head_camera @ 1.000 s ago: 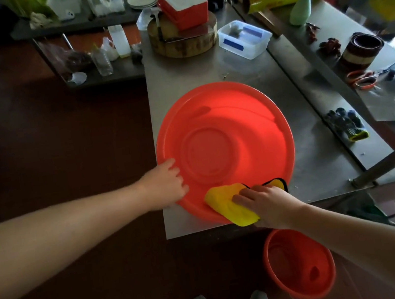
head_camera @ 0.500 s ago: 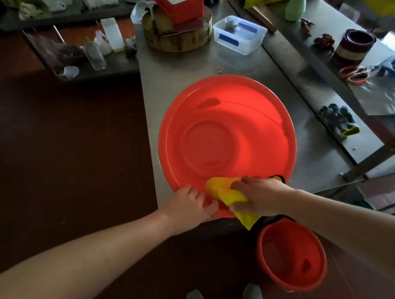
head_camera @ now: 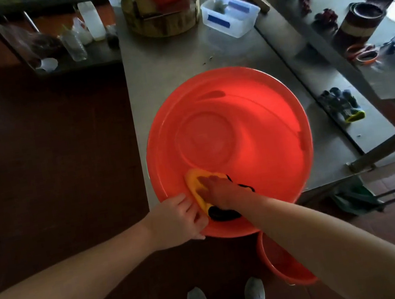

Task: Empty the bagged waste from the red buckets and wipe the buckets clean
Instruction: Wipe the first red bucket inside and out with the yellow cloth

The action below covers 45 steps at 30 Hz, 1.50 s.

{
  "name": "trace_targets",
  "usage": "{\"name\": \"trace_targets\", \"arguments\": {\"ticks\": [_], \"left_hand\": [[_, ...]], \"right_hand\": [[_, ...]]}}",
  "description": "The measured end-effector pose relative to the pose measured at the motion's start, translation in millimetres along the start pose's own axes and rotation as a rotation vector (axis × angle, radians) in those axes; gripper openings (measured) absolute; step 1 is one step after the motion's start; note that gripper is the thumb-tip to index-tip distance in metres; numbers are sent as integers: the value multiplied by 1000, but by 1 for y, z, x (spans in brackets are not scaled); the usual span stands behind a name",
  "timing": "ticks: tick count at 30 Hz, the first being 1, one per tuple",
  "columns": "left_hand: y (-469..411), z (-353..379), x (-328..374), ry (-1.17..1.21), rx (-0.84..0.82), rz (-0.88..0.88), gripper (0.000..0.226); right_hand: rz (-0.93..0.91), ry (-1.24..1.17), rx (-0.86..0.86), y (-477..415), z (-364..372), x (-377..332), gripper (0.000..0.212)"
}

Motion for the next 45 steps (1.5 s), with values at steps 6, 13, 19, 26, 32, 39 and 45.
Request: {"name": "trace_targets", "arguments": {"ticks": [6,13,19,26,32,39,45], "left_hand": [[4,1,8,1,23,-59,24],[-1,3,13,-19,-6,-64,25],[-7,7,23,-15,-68,-13,39],[-18,4,14,4,-121,-58,36],[-14,1,16,28,-204,-63,23],[-27,-7,19,-16,-234,-28,16],[-28,-9,26,-19,-247,-18,21]], "right_hand": [[130,203,59,-20,-5,53,51],[197,488,28,-27,-19,101,51],[121,120,-39,-32,14,38,54],[48,-106,-28,-15,11,12,58],[47,519,51,12,-32,87,48],[149,402,-2,47,-20,76,51],[-221,388,-95,67,8,0,50]]}}
Point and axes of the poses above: each hand's wrist, its own y-axis away from the middle knuckle, its own z-axis out of the palm, x = y × z, the point moved 8 cm from there along -y, towards the middle knuckle, and after that the axes turned 12 degrees about x, right-handed, at the moved point
